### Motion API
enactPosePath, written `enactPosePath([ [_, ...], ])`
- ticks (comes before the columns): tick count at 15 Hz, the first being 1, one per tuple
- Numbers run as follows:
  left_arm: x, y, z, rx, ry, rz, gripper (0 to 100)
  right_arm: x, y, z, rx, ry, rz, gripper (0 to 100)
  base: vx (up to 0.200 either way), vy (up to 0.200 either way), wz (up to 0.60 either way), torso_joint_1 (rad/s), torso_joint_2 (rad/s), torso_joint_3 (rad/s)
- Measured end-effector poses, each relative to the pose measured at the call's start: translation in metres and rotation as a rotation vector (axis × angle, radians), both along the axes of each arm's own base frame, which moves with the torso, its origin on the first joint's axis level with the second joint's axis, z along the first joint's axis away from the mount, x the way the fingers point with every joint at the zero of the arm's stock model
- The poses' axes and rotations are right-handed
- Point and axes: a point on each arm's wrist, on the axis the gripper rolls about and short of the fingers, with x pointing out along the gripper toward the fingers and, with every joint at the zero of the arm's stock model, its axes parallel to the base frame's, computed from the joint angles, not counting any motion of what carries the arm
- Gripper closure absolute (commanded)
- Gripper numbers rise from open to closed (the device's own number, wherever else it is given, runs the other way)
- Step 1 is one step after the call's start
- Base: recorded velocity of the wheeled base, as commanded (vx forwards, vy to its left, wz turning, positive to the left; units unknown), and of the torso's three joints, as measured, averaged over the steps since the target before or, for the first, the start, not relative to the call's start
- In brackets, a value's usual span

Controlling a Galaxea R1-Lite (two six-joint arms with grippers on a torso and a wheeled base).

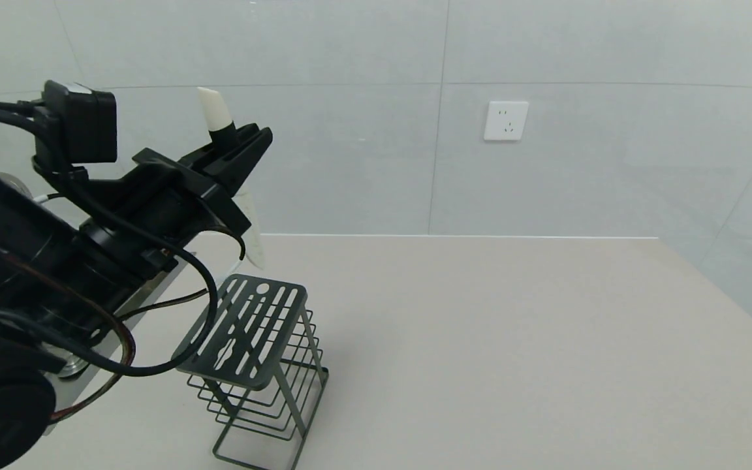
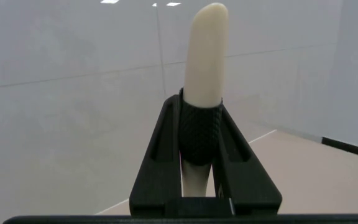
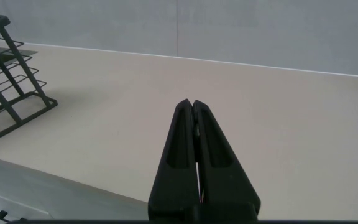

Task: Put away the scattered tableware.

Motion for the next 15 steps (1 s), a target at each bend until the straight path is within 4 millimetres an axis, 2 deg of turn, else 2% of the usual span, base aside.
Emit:
enactPosePath([
  [2,-0.003,-0.003,0.006,0.07,0.083,0.054,100,0.0,0.0,0.0,0.0,-0.002,0.003,100,0.0,0.0,0.0,0.0,0.0,0.0],
  [4,-0.02,-0.011,0.018,0.102,0.138,0.102,100,0.0,0.0,0.0,0.0,-0.003,0.008,100,0.0,0.0,0.0,0.0,0.0,0.0],
  [6,-0.039,-0.02,0.027,0.07,0.163,0.155,100,0.0,0.0,0.0,0.0,-0.003,0.008,100,0.0,0.0,0.0,0.0,0.0,0.0],
  [9,-0.044,-0.026,0.03,-0.03,0.143,0.127,100,0.0,0.0,0.0,0.0,-0.003,0.009,100,0.0,0.0,0.0,0.0,0.0,0.0],
  [13,-0.033,-0.034,-0.005,-0.067,0.125,0.127,100,0.0,0.0,0.0,0.002,-0.003,0.009,100,0.0,0.0,0.0,0.0,0.0,0.0],
  [15,-0.024,-0.037,-0.013,-0.046,0.14,0.143,100,0.0,0.0,0.0,0.004,-0.003,0.01,100,0.0,0.0,0.0,0.0,0.0,0.0],
])
